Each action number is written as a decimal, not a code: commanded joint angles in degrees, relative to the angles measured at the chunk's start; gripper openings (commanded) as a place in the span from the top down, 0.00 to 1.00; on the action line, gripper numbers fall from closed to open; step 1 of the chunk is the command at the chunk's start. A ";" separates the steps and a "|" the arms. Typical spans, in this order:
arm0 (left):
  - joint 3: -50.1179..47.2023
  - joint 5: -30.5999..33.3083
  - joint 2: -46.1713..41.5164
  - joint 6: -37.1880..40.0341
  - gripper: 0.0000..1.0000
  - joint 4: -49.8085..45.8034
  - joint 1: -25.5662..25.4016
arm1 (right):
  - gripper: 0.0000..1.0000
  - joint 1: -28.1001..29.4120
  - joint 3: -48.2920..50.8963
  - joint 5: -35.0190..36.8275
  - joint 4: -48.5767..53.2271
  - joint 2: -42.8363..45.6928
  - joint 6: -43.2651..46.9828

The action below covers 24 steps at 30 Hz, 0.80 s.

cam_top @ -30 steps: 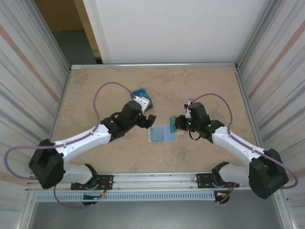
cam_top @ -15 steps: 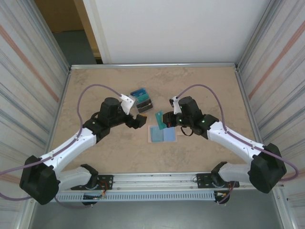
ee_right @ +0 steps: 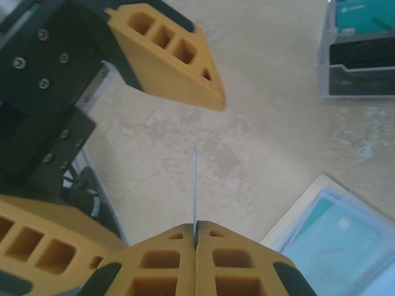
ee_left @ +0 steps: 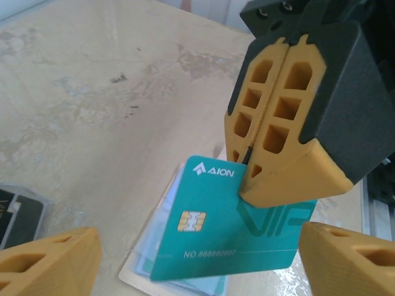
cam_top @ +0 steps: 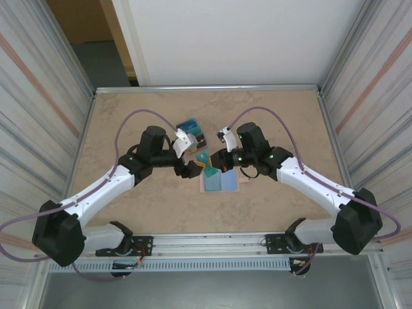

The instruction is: Take the credit cards out of the card holder

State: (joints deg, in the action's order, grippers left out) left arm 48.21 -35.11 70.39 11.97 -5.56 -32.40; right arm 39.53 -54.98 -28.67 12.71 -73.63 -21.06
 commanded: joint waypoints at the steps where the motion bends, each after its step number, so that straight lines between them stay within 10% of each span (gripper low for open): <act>1: 2.30 -5.81 1.26 3.12 0.28 -1.26 0.25 | 1.00 0.56 -2.46 -4.16 2.43 -0.13 3.66; 9: 4.77 -13.76 3.93 5.85 0.45 -6.19 0.23 | 1.00 0.91 -3.93 -6.15 5.12 0.06 6.80; 19: 5.84 -15.76 4.45 7.94 1.00 -8.35 -0.55 | 1.00 1.14 -4.43 -6.57 5.22 0.30 7.44; 24: 6.02 -16.50 4.19 7.39 1.00 -7.97 -0.51 | 0.99 1.08 -3.26 -4.59 4.44 1.63 7.13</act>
State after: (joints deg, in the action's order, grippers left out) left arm 52.27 -49.23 74.37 18.44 -14.00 -32.29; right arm 39.90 -57.43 -33.65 19.25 -73.38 -13.63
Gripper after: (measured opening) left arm 0.068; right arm 0.055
